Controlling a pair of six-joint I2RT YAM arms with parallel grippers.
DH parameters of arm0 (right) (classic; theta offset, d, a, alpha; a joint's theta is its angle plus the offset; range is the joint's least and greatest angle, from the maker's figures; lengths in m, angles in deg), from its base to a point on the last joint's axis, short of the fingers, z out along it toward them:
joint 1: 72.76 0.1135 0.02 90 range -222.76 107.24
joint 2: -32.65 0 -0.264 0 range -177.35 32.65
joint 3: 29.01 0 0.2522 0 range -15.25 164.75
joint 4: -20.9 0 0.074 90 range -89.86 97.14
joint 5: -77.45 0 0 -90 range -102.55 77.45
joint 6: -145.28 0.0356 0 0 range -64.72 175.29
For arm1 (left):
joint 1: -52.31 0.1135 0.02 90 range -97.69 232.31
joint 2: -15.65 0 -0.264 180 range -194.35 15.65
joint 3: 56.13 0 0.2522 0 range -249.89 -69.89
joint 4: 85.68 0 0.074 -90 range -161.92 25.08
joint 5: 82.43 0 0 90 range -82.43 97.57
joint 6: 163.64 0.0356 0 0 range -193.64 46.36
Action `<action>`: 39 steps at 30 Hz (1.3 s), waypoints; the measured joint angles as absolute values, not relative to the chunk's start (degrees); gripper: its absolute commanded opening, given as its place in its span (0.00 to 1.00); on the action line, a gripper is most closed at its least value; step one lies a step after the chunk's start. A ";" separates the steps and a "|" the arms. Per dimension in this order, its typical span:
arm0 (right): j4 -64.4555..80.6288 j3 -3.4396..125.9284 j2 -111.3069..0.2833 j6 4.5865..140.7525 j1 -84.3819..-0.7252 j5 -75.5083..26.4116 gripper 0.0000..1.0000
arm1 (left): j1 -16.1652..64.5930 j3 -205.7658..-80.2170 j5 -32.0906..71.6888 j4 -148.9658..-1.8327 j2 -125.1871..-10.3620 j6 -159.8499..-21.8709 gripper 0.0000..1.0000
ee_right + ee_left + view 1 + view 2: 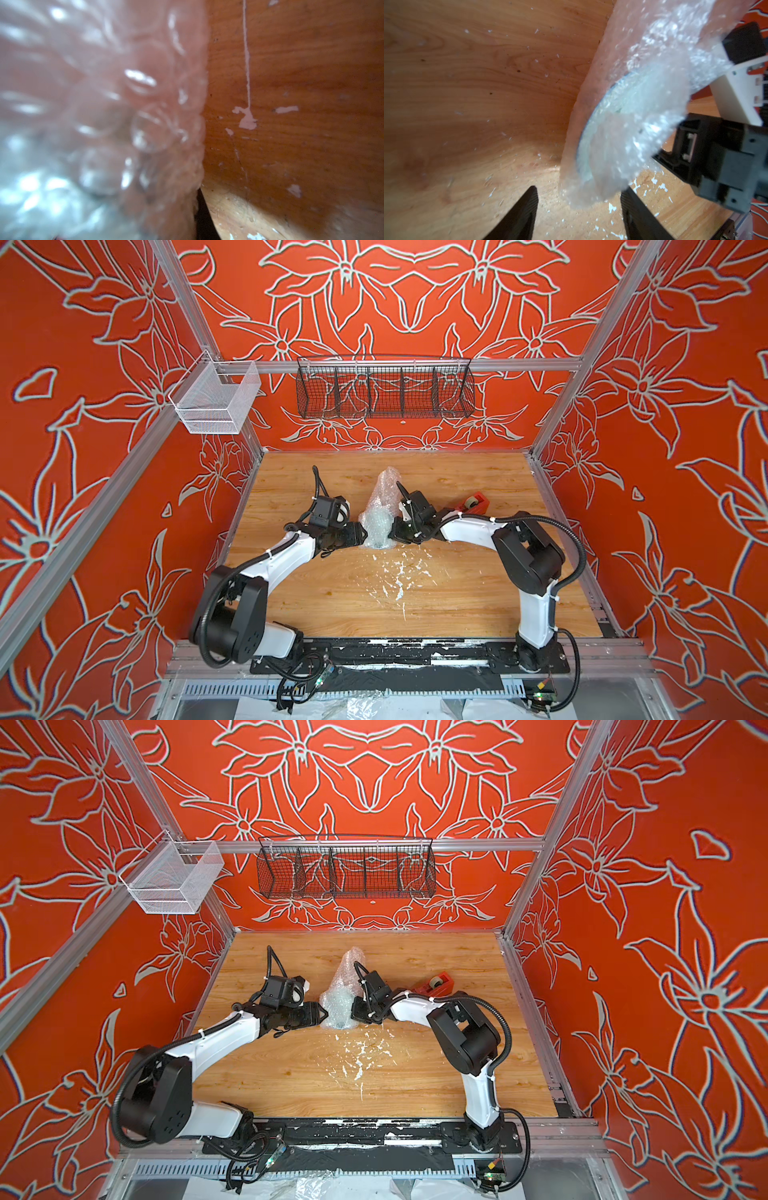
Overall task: Wrap bowls in bubble wrap
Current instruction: Wrap the bowl in bubble wrap.
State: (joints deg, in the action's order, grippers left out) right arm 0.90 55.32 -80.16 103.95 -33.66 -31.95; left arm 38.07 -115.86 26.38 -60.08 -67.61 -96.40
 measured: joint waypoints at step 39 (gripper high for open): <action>-2.89 53.42 -69.76 99.71 -36.40 -31.84 0.66 | 39.03 -124.30 29.00 -62.57 -85.12 -97.82 0.00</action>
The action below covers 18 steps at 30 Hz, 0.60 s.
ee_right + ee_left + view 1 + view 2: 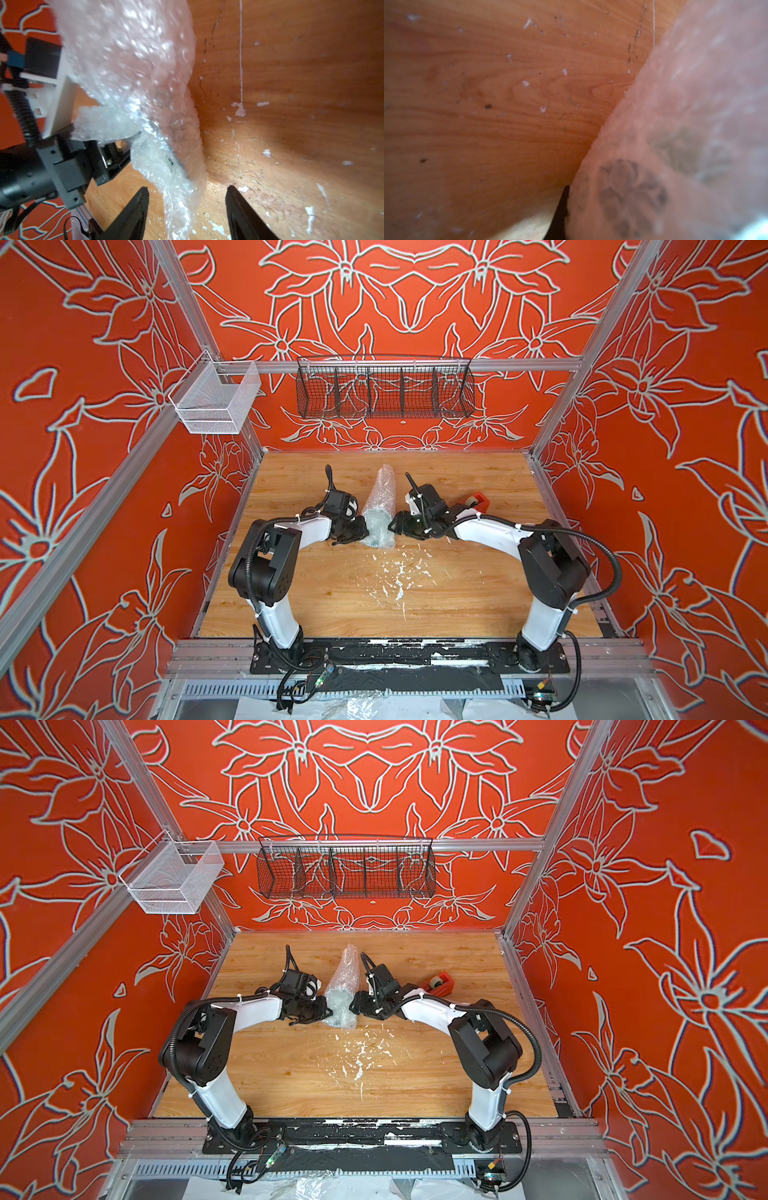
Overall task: Wrap bowls in bubble wrap
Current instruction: Wrap the bowl in bubble wrap.
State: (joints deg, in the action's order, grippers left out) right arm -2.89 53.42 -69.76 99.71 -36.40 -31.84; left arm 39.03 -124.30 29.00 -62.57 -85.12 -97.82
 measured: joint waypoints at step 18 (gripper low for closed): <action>3.47 60.41 -74.52 93.52 -45.38 -44.86 0.78 | 33.57 -118.84 26.29 -54.99 -77.31 -97.28 0.00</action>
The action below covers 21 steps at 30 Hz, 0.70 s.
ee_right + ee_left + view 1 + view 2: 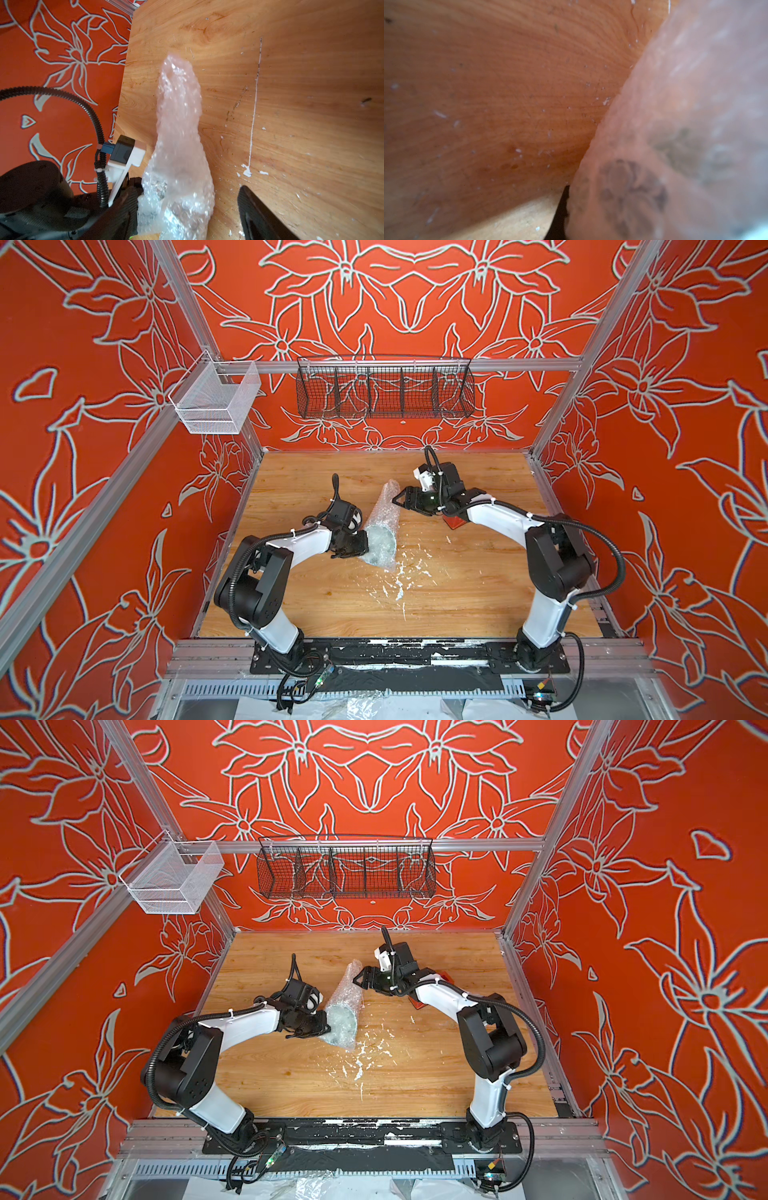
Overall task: Wrap bowls in bubble wrap
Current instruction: Wrap the bowl in bubble wrap.
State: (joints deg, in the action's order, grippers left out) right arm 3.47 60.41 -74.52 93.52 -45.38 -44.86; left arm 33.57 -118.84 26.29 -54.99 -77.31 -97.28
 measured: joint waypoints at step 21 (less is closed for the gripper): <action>2.78 78.03 -88.38 95.71 -47.13 -55.97 0.61 | 33.02 -117.92 25.88 -54.46 -76.22 -97.74 0.00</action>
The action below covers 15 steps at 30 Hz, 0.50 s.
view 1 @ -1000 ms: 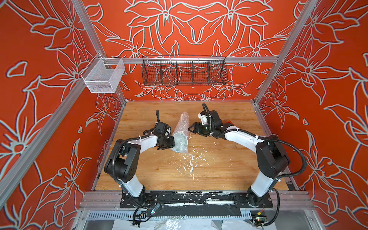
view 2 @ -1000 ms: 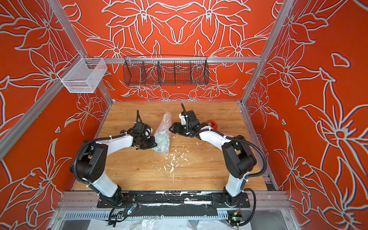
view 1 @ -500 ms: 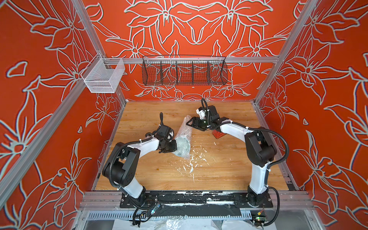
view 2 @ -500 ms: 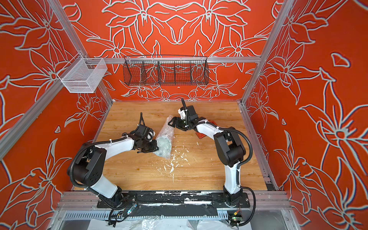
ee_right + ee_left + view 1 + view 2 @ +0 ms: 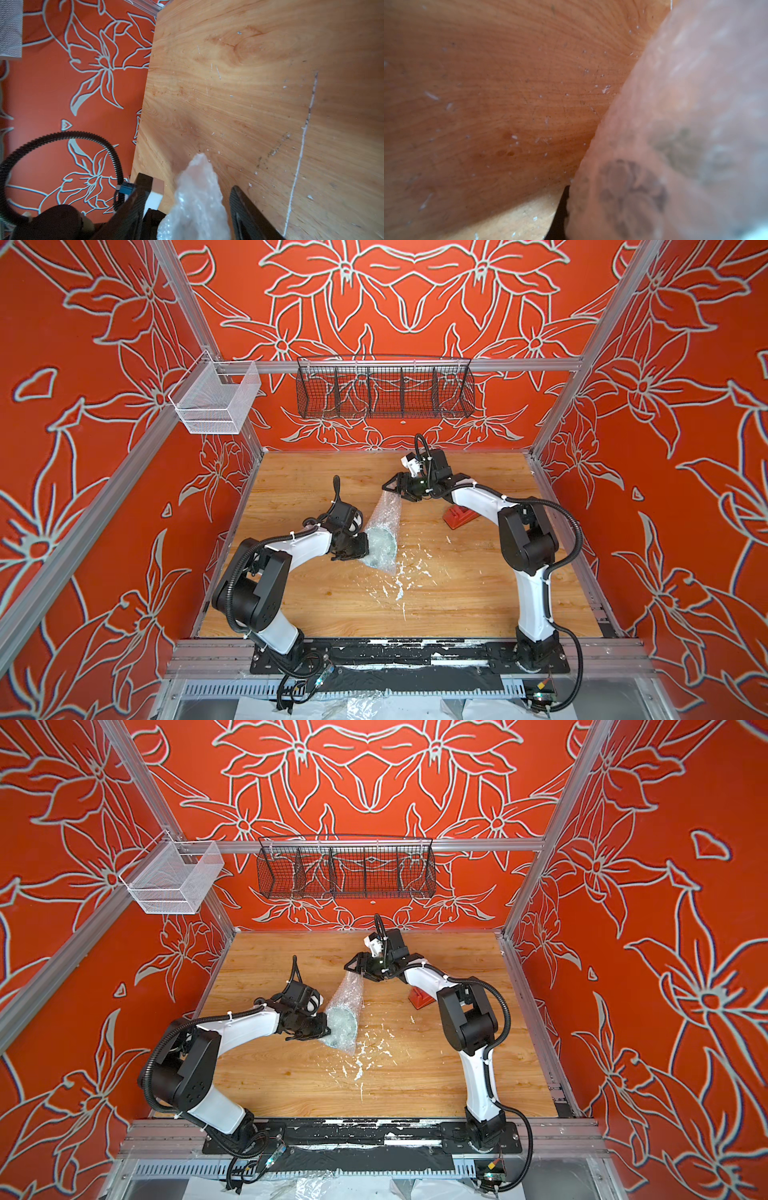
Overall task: Wrap bowls in bubble wrap
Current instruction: Wrap the bowl in bubble wrap.
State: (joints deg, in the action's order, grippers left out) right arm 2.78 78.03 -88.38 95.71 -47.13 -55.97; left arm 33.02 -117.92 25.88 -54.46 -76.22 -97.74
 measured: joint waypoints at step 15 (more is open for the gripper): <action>-1.14 78.62 -89.80 92.69 -46.63 -59.36 0.45 | 32.85 -117.81 25.66 -54.55 -76.11 -98.15 0.00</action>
State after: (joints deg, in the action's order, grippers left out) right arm -1.14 78.62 -89.80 92.69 -46.63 -59.36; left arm 32.85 -117.81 25.66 -54.55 -76.11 -98.15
